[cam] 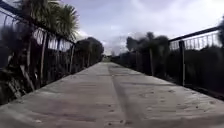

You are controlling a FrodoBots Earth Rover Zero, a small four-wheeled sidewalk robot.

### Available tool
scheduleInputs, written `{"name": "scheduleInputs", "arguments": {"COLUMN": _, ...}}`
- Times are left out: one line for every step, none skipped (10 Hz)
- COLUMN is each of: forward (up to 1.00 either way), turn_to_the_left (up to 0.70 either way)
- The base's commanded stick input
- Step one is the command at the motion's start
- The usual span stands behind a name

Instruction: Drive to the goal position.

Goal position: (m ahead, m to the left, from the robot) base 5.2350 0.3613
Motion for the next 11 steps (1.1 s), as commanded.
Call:
{"name": "scheduleInputs", "arguments": {"forward": 0.7, "turn_to_the_left": 0.0}}
{"name": "scheduleInputs", "arguments": {"forward": 0.7, "turn_to_the_left": 0.0}}
{"name": "scheduleInputs", "arguments": {"forward": 0.7, "turn_to_the_left": 0.0}}
{"name": "scheduleInputs", "arguments": {"forward": 0.7, "turn_to_the_left": 0.0}}
{"name": "scheduleInputs", "arguments": {"forward": 0.7, "turn_to_the_left": 0.0}}
{"name": "scheduleInputs", "arguments": {"forward": 0.7, "turn_to_the_left": 0.0}}
{"name": "scheduleInputs", "arguments": {"forward": 0.7, "turn_to_the_left": 0.0}}
{"name": "scheduleInputs", "arguments": {"forward": 0.7, "turn_to_the_left": 0.0}}
{"name": "scheduleInputs", "arguments": {"forward": 0.7, "turn_to_the_left": 0.0}}
{"name": "scheduleInputs", "arguments": {"forward": 0.7, "turn_to_the_left": 0.0}}
{"name": "scheduleInputs", "arguments": {"forward": 0.7, "turn_to_the_left": 0.0}}
